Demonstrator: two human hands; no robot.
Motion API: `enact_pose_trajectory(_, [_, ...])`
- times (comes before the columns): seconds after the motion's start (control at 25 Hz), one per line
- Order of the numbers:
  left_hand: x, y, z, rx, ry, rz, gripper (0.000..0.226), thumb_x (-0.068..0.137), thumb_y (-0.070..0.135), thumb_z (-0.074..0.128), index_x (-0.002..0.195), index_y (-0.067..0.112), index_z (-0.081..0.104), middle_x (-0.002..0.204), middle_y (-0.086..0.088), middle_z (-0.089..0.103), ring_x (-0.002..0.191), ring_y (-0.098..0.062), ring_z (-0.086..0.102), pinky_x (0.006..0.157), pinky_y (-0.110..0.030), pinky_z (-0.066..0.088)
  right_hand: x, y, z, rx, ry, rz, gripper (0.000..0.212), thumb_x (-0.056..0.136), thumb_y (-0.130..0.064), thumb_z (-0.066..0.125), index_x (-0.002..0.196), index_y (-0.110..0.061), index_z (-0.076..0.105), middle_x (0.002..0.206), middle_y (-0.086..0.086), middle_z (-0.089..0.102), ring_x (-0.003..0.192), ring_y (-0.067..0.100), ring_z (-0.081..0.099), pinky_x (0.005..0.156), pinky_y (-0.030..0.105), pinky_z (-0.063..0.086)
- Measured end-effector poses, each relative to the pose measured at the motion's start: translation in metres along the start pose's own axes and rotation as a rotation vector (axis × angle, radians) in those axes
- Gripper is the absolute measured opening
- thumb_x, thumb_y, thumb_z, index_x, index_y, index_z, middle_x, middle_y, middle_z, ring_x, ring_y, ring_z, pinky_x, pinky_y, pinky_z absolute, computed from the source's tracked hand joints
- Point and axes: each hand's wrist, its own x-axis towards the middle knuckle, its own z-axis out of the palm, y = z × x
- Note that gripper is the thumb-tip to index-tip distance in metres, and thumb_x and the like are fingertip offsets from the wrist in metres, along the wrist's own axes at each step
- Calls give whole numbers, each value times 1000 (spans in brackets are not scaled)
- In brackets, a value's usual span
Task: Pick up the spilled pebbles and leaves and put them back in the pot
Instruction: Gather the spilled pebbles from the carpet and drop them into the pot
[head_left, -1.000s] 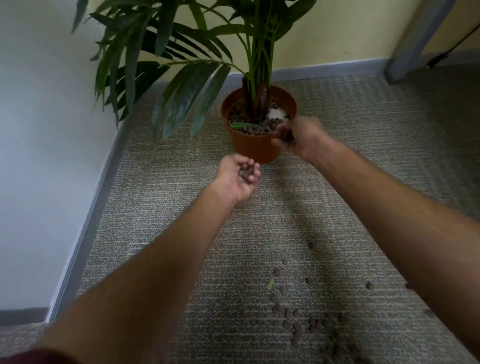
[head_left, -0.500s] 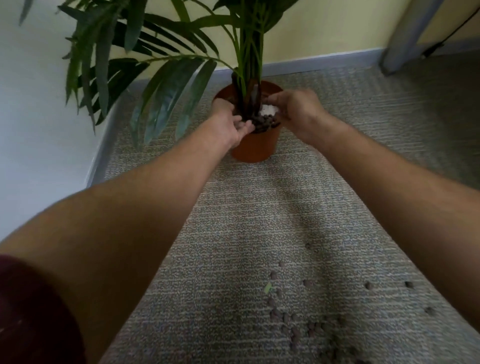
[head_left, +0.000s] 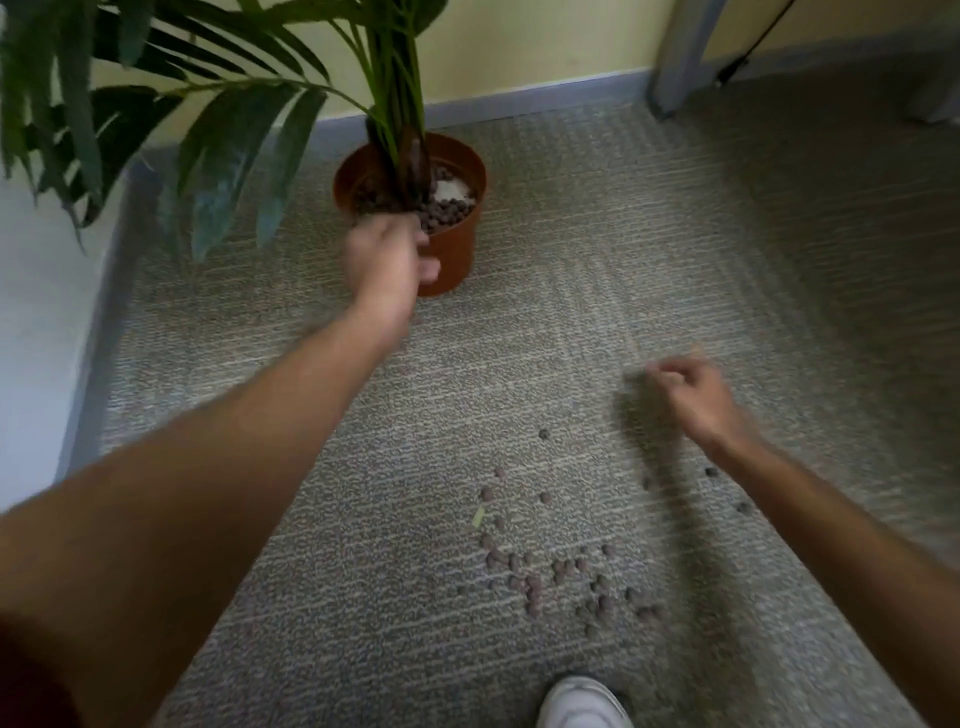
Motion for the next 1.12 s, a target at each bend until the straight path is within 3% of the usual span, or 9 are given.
enact_pose_trajectory(0.08, [-33,-42,-1,261,-154,10,24,89,25,55,73,11,65,73,-6,67,55,-20,59,57,-36,53,-22,47,-24,-244,37,25,25,89,-29,63,109,-15,67,116,10,65,108,25,59,94,35,45])
enact_pose_trajectory(0.16, [-67,-86,-6,575,-333,-63,32,85,37,58,79,7,66,73,-7,66,62,-21,60,64,-41,54,-42,77,-41,-465,-2,-9,39,89,-30,64,123,-12,61,131,12,54,120,31,50,105,39,39])
enact_pose_trajectory(0.24, [-99,-125,-14,947,-443,-84,38,76,49,57,87,13,65,89,-7,66,78,-24,63,69,-38,51,-54,90,-45,-595,-68,-76,45,88,-31,65,128,-13,58,135,11,49,122,31,48,105,36,37])
enact_pose_trajectory(0.32, [-128,-151,-19,1196,-501,15,49,74,55,58,101,15,59,109,-6,51,92,-26,58,74,-34,46,-55,91,-42,-594,-107,-69,50,86,-28,67,131,-13,55,136,12,47,122,32,48,105,33,36])
enact_pose_trajectory(0.48, [-167,-172,-22,1225,-615,229,49,79,43,64,119,19,48,120,-5,42,99,-21,52,77,-31,42,-45,86,-49,-272,17,126,64,77,-24,78,133,-18,47,133,18,36,117,35,51,106,36,39])
enact_pose_trajectory(0.64, [-186,-179,-28,1238,-703,292,47,78,34,67,120,21,49,120,-4,42,107,-23,49,89,-34,46,-31,90,-58,-361,-61,161,86,74,-27,81,145,-18,33,150,16,23,132,35,36,108,34,33])
enact_pose_trajectory(0.76, [-190,-179,-32,1195,-767,296,43,78,33,68,117,22,53,119,-2,44,106,-21,49,93,-35,45,-22,89,-57,-436,-59,132,73,73,-23,81,137,-10,48,141,16,35,125,30,44,105,27,33])
enact_pose_trajectory(0.96, [-185,-175,-45,1164,-733,374,54,73,52,68,119,27,53,115,7,45,90,-12,53,79,-30,47,-43,62,-30,-339,-161,-8,30,78,-12,76,107,-14,67,112,9,64,97,19,62,91,26,46])
enact_pose_trajectory(1.12, [-182,-177,-61,1312,-684,336,81,58,78,63,119,29,45,116,3,38,103,-18,51,82,-36,50,-96,50,17,-464,-434,-287,25,88,-20,64,112,-22,62,118,-2,54,106,12,54,99,34,47])
